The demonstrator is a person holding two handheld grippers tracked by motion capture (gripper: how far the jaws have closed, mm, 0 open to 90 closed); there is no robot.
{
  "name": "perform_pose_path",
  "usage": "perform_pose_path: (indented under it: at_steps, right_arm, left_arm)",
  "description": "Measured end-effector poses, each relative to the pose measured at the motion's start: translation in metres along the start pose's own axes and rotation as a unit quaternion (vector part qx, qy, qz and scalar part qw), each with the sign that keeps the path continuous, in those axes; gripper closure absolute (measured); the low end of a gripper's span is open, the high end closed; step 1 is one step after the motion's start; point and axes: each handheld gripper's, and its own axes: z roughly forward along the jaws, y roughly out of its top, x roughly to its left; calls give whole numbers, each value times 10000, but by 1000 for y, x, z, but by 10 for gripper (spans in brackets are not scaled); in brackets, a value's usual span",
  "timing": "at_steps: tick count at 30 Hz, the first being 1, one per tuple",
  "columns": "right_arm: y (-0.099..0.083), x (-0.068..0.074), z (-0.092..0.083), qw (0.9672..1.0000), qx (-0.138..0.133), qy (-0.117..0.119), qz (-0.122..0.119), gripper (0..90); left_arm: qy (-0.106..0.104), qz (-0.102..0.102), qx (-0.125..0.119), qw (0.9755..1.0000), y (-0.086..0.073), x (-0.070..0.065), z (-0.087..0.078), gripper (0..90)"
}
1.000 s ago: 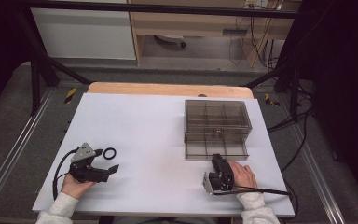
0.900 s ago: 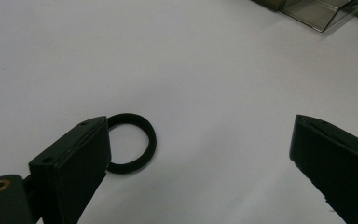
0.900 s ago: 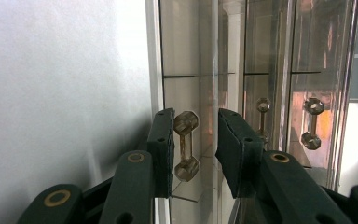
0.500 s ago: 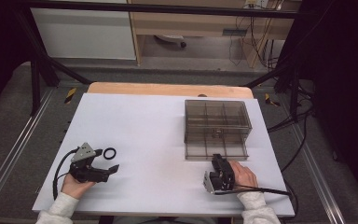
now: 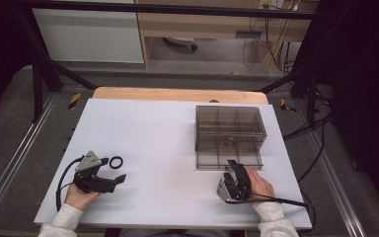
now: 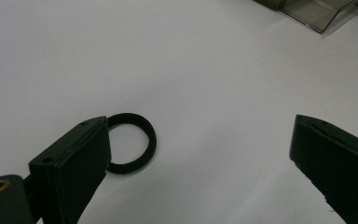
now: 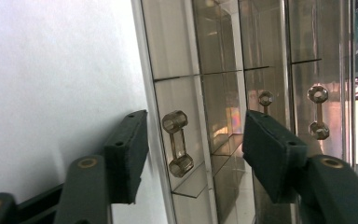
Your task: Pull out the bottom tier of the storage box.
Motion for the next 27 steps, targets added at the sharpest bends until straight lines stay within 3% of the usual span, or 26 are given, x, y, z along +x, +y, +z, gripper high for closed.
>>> perform_pose_path:
  at_steps: [2, 9, 10, 13, 19, 21, 22, 23, 27]
  right_arm:
    - [0, -1, -1, 9996, -25, 23, 268, 333]
    - [0, -8, -3, 9982, -6, 107, 585, 213]
    - [0, -9, -4, 9972, -6, 160, 733, 191]
    - [0, -12, -4, 9961, -19, 235, 854, 172]
    - [0, -19, -6, 9902, -94, 423, 1325, 131]
    - [0, -23, -7, 9858, -172, 477, 1601, 115]
    - [0, -23, -7, 9858, -172, 477, 1601, 115]
    - [0, -24, -8, 9837, -210, 498, 1714, 111]
    - [0, -29, -11, 9721, -393, 679, 2209, 94]
  left_arm:
    - [0, 1, 2, 10000, 0, 0, 0, 49]
    - [-6, 8, 5, 10000, 0, 0, 0, 49]
    - [-1, 14, 6, 10000, 0, 0, 0, 49]
    - [2, 7, 1, 10000, 0, 1, 0, 49]
    - [-2, 5, 1, 10000, 0, 0, 0, 49]
    - [3, 5, 4, 10000, 0, 1, 0, 49]
    - [-3, -5, 3, 10000, 0, 1, 0, 49]
    - [-4, -7, 0, 10000, 0, 1, 0, 49]
    - [15, -5, 4, 10000, 0, 1, 0, 49]
